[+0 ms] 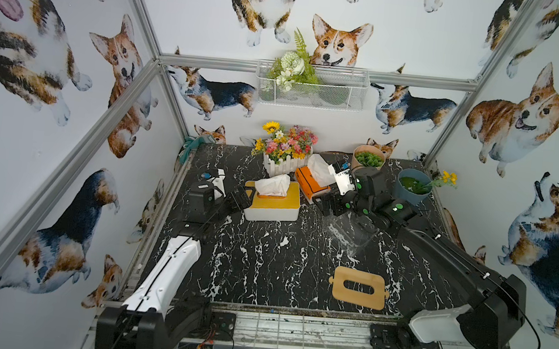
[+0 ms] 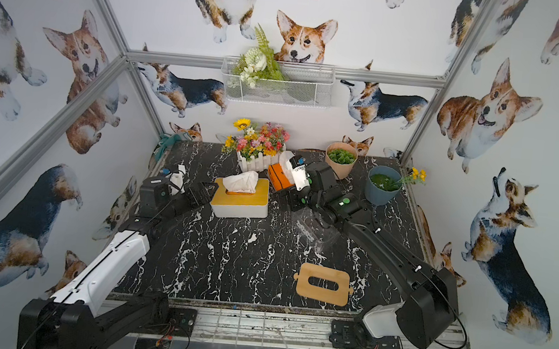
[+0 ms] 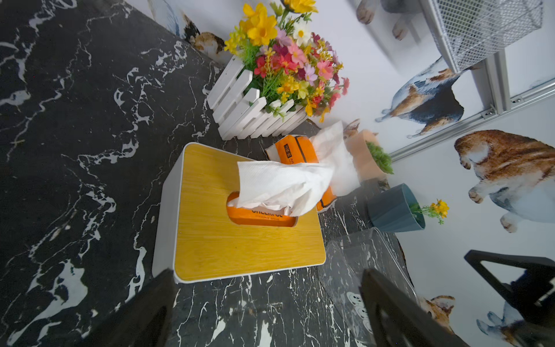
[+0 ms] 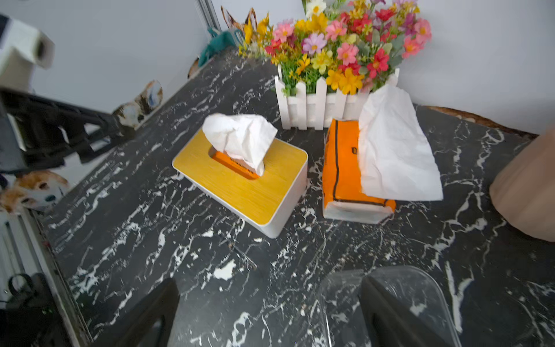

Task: Put the tissue paper into the tissue box
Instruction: Move the tissue box to the center of the board, then pick up the tissue box from the center of the board.

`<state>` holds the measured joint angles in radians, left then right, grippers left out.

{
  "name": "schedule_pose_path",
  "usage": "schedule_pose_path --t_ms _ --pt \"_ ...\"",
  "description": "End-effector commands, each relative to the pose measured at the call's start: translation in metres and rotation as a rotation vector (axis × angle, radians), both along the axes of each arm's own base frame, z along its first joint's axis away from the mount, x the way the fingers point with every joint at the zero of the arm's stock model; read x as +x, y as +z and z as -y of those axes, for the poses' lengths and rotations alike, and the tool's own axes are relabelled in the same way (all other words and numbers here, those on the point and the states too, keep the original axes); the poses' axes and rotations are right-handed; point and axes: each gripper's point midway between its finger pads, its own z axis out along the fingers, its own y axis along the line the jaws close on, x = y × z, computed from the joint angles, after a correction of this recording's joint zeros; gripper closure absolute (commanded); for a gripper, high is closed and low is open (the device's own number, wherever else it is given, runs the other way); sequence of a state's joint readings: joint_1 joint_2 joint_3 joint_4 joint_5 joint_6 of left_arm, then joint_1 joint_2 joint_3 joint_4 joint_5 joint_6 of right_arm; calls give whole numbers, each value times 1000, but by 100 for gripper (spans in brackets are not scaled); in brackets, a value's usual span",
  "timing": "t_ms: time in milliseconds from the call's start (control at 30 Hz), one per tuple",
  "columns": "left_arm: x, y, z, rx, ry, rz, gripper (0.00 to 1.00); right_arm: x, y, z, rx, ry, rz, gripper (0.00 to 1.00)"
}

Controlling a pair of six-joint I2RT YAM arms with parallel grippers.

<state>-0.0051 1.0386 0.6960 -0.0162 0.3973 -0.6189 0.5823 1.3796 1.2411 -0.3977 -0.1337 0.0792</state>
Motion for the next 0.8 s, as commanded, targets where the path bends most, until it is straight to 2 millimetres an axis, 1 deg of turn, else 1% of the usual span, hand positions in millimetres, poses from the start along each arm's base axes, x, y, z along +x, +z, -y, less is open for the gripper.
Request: schedule_pose_path --t_ms 0,67,267,367,500,567,633,667,700,733,767 --pt "-12 7 -1 67 -27 -26 0 -16 -32 22 -189 31 -64 6" --pt "-16 12 0 92 -49 -28 0 -17 -47 30 -250 16 -100 8" --pt "-28 15 1 186 -115 -53 0 -25 -101 48 -413 3 -248 16" --pt "-34 16 0 213 -125 -35 0 -29 -123 54 -471 0 -303 22" --pt "-41 9 -7 266 -106 -26 0 -30 -140 58 -508 -4 -336 34" --pt "-44 4 -10 286 -96 -26 0 -30 -146 61 -529 -12 -346 38" --pt "-48 1 -11 294 -88 -20 0 -30 -151 61 -537 -7 -361 49" --pt "-49 -2 -12 295 -83 -19 0 -31 -153 60 -538 -3 -369 52" --pt "-50 2 -13 296 -78 -2 0 -31 -154 60 -538 -1 -375 56" --pt "-55 -12 -14 296 -75 -27 0 -31 -156 59 -539 0 -381 62" --pt "-56 -14 -14 297 -68 -22 0 -31 -155 59 -538 1 -383 67"
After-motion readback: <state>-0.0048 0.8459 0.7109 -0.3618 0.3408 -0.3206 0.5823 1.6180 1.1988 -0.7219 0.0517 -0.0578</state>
